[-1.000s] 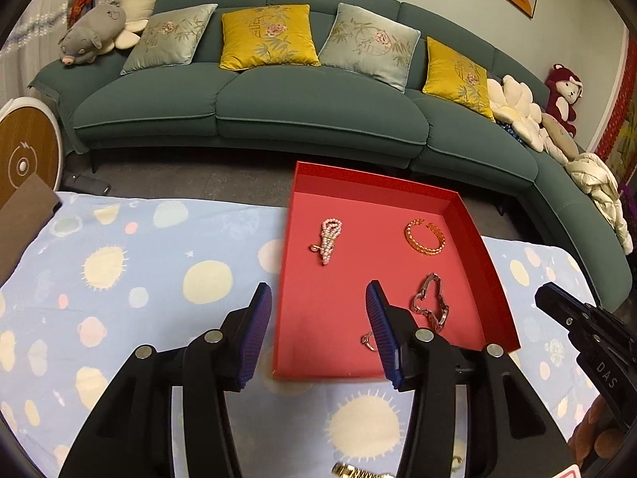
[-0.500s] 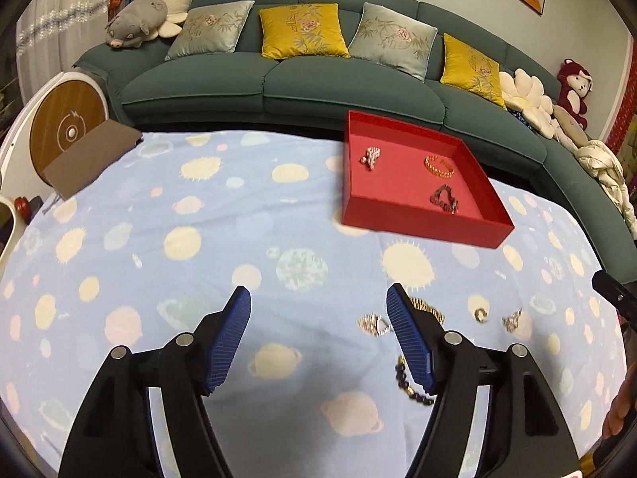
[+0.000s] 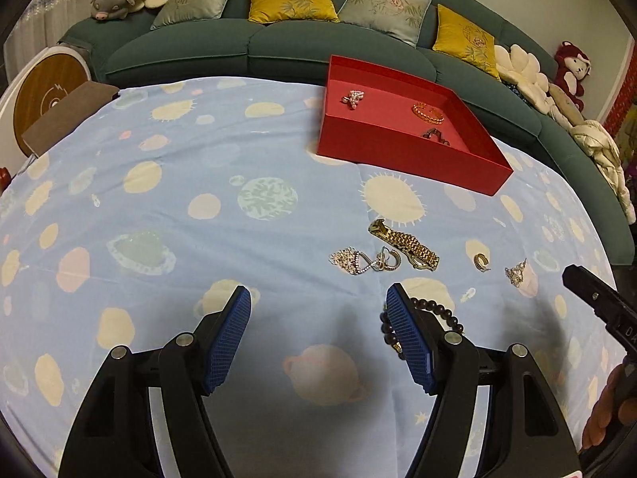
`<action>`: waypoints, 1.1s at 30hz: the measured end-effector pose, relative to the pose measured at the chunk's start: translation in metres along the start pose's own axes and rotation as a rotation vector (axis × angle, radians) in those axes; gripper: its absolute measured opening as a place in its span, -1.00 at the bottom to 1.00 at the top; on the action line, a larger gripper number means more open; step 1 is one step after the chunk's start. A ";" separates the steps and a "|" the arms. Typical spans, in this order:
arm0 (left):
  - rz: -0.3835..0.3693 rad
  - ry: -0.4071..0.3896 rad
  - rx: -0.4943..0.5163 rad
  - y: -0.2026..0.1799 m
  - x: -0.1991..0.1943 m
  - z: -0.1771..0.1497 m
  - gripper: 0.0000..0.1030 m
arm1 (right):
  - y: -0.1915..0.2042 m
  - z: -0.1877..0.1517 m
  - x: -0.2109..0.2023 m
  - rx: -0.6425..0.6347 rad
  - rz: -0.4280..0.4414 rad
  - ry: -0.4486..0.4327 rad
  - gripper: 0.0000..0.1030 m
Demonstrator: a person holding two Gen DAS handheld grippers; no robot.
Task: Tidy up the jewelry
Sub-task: 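Withdraw both tools from the red box back over the jewelry, then grasp the black beaded bracelet with the left tool and lift it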
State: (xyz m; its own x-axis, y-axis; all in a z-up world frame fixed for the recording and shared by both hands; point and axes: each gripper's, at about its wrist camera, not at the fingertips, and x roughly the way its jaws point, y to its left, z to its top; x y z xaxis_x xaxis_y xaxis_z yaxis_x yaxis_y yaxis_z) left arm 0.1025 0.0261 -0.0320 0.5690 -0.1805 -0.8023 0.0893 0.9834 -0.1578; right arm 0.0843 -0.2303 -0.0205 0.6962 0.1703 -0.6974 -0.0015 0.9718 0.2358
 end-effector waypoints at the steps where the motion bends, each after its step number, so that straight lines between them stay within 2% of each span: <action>1: -0.009 0.005 0.008 -0.002 0.001 -0.001 0.32 | 0.004 -0.001 0.002 -0.010 0.008 0.010 0.02; 5: -0.045 0.044 0.043 -0.018 0.013 -0.009 0.32 | 0.019 -0.009 0.007 -0.077 0.012 0.028 0.02; 8: -0.051 0.056 0.061 -0.030 0.024 -0.013 0.32 | 0.019 -0.011 0.009 -0.080 0.013 0.036 0.02; 12: -0.025 0.054 0.114 -0.046 0.036 -0.020 0.22 | 0.012 -0.009 0.012 -0.052 0.005 0.039 0.02; 16: 0.036 0.004 0.180 -0.055 0.038 -0.025 0.05 | 0.006 -0.006 0.012 -0.032 0.000 0.037 0.02; 19: 0.056 -0.028 0.214 -0.059 0.038 -0.028 -0.22 | 0.005 -0.007 0.012 -0.032 0.000 0.041 0.02; 21: 0.057 -0.038 0.223 -0.061 0.038 -0.028 -0.67 | 0.006 -0.007 0.013 -0.034 0.001 0.044 0.02; 24: 0.059 -0.040 0.218 -0.059 0.038 -0.026 -0.89 | 0.008 -0.007 0.014 -0.041 0.001 0.047 0.02; 29: -0.017 -0.006 0.145 -0.047 0.033 -0.021 -0.90 | 0.013 -0.006 0.015 -0.047 0.011 0.046 0.02; 33: -0.041 -0.034 0.120 -0.038 0.015 -0.015 -0.90 | 0.025 -0.003 0.019 -0.067 0.037 0.047 0.02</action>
State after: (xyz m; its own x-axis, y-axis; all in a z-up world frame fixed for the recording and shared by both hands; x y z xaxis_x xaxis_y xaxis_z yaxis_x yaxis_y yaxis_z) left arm 0.0956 -0.0139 -0.0473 0.5899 -0.2217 -0.7764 0.2094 0.9707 -0.1180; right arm 0.0953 -0.2021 -0.0299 0.6600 0.2119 -0.7208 -0.0754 0.9733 0.2170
